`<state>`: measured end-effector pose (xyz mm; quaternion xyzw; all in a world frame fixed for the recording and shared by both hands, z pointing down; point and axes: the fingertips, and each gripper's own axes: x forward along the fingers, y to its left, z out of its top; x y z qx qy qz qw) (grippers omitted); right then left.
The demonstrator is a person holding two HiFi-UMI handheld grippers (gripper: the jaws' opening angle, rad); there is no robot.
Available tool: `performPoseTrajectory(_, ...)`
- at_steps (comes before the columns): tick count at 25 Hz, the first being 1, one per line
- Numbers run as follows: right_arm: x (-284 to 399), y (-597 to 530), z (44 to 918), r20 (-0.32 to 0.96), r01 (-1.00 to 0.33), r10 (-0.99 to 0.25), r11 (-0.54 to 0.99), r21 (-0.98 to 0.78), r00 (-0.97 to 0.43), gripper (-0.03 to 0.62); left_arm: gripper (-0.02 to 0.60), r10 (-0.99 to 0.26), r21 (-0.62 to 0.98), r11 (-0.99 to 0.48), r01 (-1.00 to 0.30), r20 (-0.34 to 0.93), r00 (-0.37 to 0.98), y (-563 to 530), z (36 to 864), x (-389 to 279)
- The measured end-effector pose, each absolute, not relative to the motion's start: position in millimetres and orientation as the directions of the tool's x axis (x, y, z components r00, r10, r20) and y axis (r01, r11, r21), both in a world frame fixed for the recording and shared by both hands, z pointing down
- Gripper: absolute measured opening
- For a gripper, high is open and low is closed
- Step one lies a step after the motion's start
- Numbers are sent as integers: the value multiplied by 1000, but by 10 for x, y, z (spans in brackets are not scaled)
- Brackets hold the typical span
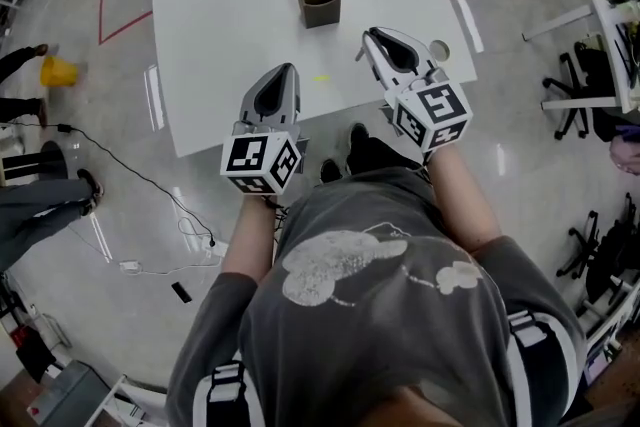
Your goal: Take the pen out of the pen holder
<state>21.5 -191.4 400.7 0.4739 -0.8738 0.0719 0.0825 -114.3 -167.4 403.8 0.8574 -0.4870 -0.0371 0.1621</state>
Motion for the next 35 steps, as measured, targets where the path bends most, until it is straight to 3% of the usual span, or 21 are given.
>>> performPoseTrajectory(11, 265, -1637, 3909, 194, -788, -769, 614, -37, -609, 43, 8, -893, 295, -402, -866, 79, 442, -1391, 3899, -1092)
performPoseTrajectory(35, 1247, -210, 4003, 177, -759, -741, 648, -62, -647, 43, 8, -916, 224, -378, -898, 50, 398, 120, 3708, -78)
